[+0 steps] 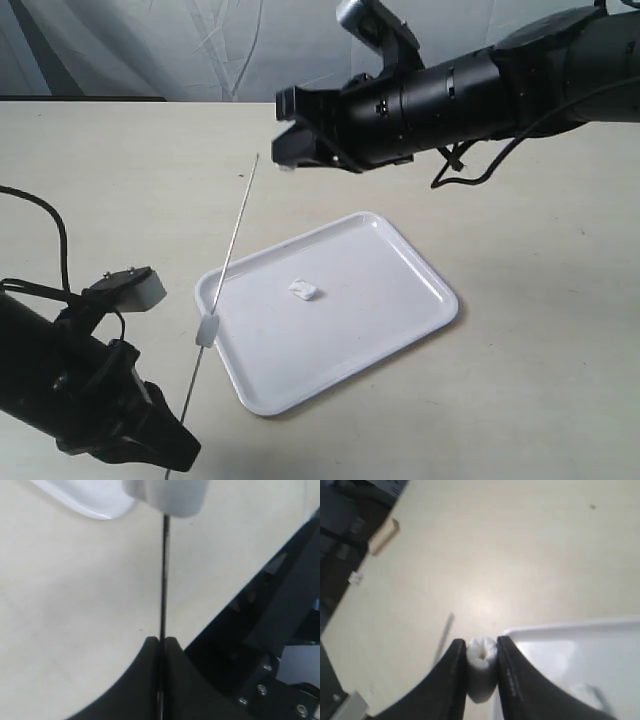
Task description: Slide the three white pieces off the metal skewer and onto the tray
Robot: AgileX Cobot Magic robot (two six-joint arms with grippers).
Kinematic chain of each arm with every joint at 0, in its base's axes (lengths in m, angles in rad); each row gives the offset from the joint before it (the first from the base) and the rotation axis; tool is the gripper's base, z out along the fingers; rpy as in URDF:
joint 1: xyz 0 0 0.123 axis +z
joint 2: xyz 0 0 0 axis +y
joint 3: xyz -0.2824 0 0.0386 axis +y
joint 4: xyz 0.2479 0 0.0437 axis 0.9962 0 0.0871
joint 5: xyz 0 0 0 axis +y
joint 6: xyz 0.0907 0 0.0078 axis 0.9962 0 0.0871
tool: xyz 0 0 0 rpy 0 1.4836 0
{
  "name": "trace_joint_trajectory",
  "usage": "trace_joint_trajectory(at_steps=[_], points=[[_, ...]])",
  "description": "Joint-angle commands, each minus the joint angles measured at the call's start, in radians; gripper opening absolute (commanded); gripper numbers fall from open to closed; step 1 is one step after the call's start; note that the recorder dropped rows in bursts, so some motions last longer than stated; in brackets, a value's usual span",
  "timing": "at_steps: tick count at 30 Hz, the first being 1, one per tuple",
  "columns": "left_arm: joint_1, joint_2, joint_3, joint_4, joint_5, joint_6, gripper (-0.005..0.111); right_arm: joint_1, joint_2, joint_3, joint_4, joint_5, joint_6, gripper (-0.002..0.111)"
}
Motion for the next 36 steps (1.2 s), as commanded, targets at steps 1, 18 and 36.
trace_joint_trajectory(at_steps=[1,18,36], points=[[-0.005,0.002,0.004,0.067,-0.070,-0.076,0.000,-0.002,-0.009,0.046,-0.295,-0.003,0.185,0.021],[-0.005,0.002,-0.032,-0.013,0.052,-0.052,0.000,-0.002,0.087,0.212,-0.264,-0.091,0.204,0.030],[-0.005,0.002,-0.129,0.032,0.101,-0.052,0.000,-0.002,0.094,0.212,0.235,0.429,-0.288,0.041]])
